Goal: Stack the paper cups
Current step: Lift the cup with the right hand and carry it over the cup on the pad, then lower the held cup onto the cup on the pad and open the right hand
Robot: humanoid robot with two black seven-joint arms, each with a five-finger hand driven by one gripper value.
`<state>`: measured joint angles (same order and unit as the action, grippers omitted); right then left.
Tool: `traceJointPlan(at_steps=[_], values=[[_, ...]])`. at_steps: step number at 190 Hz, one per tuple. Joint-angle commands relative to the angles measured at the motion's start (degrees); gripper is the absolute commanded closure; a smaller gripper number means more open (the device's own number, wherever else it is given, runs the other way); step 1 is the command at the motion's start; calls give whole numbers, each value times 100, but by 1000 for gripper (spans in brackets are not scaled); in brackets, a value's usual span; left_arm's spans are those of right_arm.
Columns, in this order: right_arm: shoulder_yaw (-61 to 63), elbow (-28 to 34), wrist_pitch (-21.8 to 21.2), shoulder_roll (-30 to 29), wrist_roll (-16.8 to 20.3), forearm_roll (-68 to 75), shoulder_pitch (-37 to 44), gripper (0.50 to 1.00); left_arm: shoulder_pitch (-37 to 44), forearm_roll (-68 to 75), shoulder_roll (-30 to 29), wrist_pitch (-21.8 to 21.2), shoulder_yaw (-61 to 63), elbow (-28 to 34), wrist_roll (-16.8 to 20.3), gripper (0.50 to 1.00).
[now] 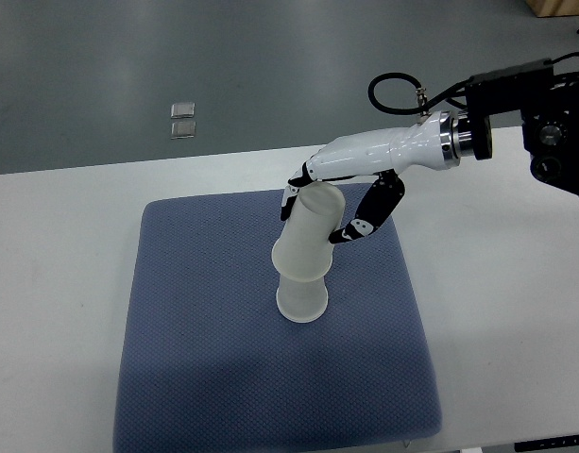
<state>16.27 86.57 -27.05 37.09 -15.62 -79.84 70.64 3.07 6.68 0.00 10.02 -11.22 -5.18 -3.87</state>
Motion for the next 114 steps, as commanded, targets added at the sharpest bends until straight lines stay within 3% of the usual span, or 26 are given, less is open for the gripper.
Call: traceJointPlan(at_steps=[1, 114], values=[[-27, -79, 7, -185, 270, -102, -24, 789, 0, 0, 0, 0, -3, 0, 0, 500], [-54, -202, -11, -448, 314, -172, -121, 775, 0, 0, 0, 0, -3, 0, 0, 500]])
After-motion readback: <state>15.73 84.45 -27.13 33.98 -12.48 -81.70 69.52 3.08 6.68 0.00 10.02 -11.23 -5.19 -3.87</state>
